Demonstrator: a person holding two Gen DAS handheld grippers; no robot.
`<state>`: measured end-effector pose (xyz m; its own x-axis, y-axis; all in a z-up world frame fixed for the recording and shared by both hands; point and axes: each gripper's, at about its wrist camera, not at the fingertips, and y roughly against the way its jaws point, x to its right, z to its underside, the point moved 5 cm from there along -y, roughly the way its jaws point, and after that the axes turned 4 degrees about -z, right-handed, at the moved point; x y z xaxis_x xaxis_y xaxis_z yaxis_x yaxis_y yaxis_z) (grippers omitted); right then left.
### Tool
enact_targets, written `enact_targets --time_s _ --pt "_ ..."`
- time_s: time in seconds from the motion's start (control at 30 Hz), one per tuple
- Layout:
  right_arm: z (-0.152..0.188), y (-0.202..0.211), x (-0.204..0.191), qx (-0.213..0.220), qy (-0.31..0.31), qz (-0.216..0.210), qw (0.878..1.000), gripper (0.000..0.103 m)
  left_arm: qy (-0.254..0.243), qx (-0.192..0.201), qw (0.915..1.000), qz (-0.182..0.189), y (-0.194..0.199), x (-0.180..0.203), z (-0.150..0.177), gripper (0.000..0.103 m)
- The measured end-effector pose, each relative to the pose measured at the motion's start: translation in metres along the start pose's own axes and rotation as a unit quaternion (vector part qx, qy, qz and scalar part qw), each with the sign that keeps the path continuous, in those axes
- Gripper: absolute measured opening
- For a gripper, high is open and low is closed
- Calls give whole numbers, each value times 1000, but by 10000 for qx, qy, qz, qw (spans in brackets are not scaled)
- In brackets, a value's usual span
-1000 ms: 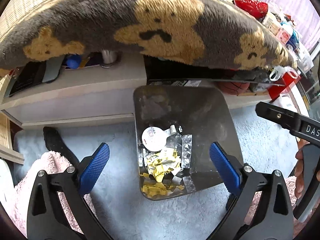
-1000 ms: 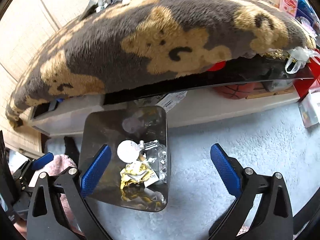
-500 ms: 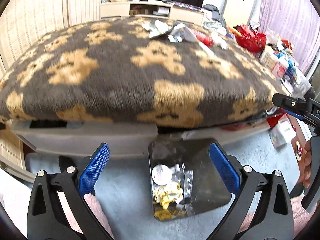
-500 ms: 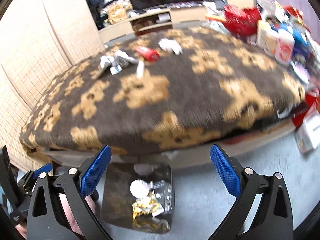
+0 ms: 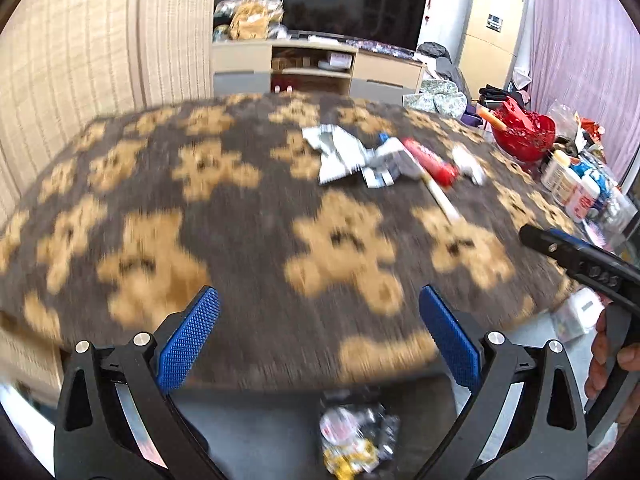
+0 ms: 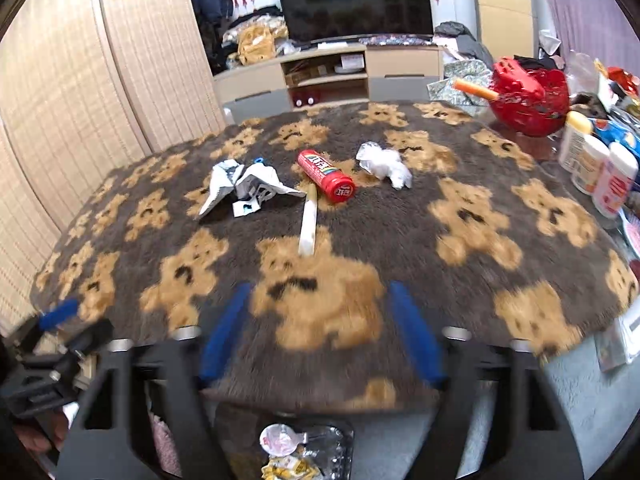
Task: Collect trash
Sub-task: 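Grasp a white stick with the right gripper while the left reaches for white paper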
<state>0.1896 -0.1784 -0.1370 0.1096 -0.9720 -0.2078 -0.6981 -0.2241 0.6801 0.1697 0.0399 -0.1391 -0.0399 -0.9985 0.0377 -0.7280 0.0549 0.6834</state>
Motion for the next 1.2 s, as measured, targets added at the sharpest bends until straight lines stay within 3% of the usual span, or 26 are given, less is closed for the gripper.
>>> enact_targets --time_s 0.1,0.23,0.4,0.6,0.73,0.93,1.0,1.07,1.2 --pt "-11 -28 -5 -178 54 -162 9997 37 -110 77 9999 -7 -14 1 -20 93" --pt "-22 -62 -17 -331 137 -395 9986 36 -145 60 9999 57 -36 3 -41 93" --pt "-24 -96 -16 -617 237 -213 9976 29 -205 -24 9996 177 -62 10 -54 89" --pt "-26 -112 -7 -545 349 -55 9979 24 -386 -60 9988 294 -96 27 -70 82" --pt "-31 -117 0 -448 306 5 9985 18 -523 -91 9980 330 -121 35 -81 64" --pt "-30 -114 6 -419 205 -164 9988 15 -789 -237 9963 254 -148 40 -85 59" --pt "-29 -112 7 -431 177 -219 9987 15 -858 -288 9956 250 -154 41 -85 48" --pt "-25 -108 9 -418 179 -243 9987 15 -829 -370 9955 286 -159 39 -85 26" --pt "-17 -97 12 -412 127 -256 9987 14 -761 -347 9959 337 -158 35 -86 18"
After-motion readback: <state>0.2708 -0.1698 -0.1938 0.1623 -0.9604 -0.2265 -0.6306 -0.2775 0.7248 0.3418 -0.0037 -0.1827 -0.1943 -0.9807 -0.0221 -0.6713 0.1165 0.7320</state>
